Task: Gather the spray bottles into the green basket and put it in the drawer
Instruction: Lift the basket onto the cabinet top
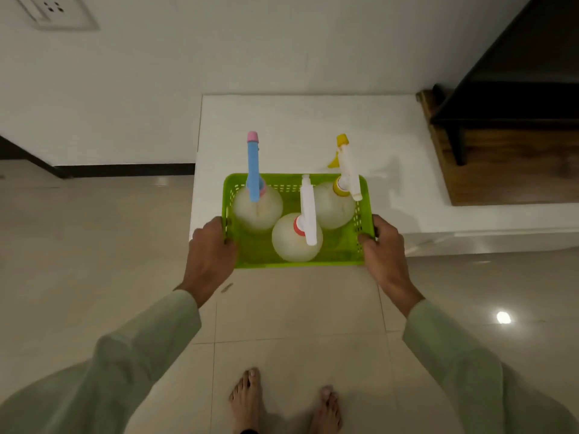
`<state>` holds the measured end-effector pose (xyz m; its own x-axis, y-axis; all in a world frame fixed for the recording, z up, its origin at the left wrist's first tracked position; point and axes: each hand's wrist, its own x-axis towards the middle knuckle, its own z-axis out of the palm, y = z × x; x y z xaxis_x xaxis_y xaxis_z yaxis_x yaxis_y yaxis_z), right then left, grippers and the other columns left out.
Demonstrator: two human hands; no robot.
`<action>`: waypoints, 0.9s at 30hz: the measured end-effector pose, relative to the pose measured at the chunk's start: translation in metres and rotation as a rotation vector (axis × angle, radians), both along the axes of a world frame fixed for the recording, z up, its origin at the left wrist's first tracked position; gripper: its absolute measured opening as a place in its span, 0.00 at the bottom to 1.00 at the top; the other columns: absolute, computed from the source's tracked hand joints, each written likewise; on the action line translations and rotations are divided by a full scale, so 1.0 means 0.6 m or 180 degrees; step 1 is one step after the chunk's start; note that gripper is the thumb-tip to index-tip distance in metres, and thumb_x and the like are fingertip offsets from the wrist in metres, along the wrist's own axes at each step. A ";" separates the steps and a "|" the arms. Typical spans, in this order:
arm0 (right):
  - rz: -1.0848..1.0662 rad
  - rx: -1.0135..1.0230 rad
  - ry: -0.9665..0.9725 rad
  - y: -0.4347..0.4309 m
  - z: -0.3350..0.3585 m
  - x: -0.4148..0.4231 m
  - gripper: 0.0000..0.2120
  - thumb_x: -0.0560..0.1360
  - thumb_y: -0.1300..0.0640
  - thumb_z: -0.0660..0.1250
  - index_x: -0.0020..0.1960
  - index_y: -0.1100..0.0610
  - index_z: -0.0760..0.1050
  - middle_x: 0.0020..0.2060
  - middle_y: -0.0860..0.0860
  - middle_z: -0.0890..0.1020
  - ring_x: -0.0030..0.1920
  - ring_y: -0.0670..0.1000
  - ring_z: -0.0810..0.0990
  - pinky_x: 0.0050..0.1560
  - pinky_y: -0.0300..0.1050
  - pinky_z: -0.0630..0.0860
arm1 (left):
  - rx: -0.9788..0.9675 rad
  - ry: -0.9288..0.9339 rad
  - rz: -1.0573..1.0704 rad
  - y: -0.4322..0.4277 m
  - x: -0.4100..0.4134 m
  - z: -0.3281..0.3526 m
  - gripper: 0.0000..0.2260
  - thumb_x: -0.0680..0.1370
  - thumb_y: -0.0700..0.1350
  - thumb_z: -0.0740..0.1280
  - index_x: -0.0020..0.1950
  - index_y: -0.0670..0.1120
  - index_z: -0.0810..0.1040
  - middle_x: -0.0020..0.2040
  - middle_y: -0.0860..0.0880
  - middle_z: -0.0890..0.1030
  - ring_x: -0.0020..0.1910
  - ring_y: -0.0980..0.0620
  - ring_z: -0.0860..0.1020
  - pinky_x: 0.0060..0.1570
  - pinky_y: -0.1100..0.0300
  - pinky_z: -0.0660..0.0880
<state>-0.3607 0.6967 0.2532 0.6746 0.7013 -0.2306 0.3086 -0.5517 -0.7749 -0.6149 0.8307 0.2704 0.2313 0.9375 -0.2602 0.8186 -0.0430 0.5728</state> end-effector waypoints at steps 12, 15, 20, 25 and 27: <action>-0.0041 -0.0231 0.0034 0.131 -0.025 0.049 0.10 0.71 0.68 0.56 0.46 0.61 0.74 0.41 0.63 0.79 0.45 0.68 0.79 0.43 0.69 0.80 | -0.0404 -0.0126 0.0359 0.120 0.053 -0.054 0.14 0.70 0.34 0.59 0.53 0.38 0.76 0.48 0.37 0.80 0.45 0.32 0.79 0.45 0.39 0.80; -0.0060 -0.0235 0.0061 0.138 -0.026 0.054 0.09 0.71 0.67 0.57 0.47 0.61 0.74 0.42 0.63 0.80 0.45 0.67 0.79 0.44 0.68 0.81 | -0.0401 -0.0236 0.0422 0.127 0.056 -0.059 0.13 0.71 0.36 0.60 0.54 0.40 0.76 0.48 0.37 0.80 0.47 0.33 0.80 0.46 0.39 0.80; -0.0062 0.0164 0.0629 0.115 -0.025 0.048 0.14 0.78 0.49 0.68 0.62 0.50 0.75 0.52 0.48 0.82 0.54 0.54 0.83 0.50 0.56 0.82 | -0.0340 -0.0750 0.0609 0.105 0.052 -0.052 0.18 0.77 0.50 0.66 0.66 0.46 0.73 0.54 0.43 0.82 0.52 0.41 0.81 0.50 0.44 0.81; -0.1106 0.1243 0.0655 0.009 -0.067 -0.026 0.17 0.79 0.41 0.63 0.58 0.52 0.75 0.51 0.45 0.81 0.50 0.49 0.81 0.45 0.45 0.77 | 0.0013 -0.2042 0.1455 -0.035 0.034 -0.071 0.19 0.81 0.56 0.59 0.68 0.48 0.71 0.58 0.52 0.80 0.56 0.57 0.80 0.53 0.56 0.78; -0.1839 0.1009 0.1339 -0.016 -0.121 -0.058 0.11 0.80 0.45 0.61 0.51 0.53 0.75 0.44 0.50 0.80 0.45 0.52 0.79 0.41 0.48 0.74 | -0.0563 -0.2320 0.1903 -0.093 0.037 -0.119 0.13 0.83 0.48 0.57 0.64 0.45 0.73 0.59 0.46 0.80 0.59 0.45 0.79 0.53 0.52 0.78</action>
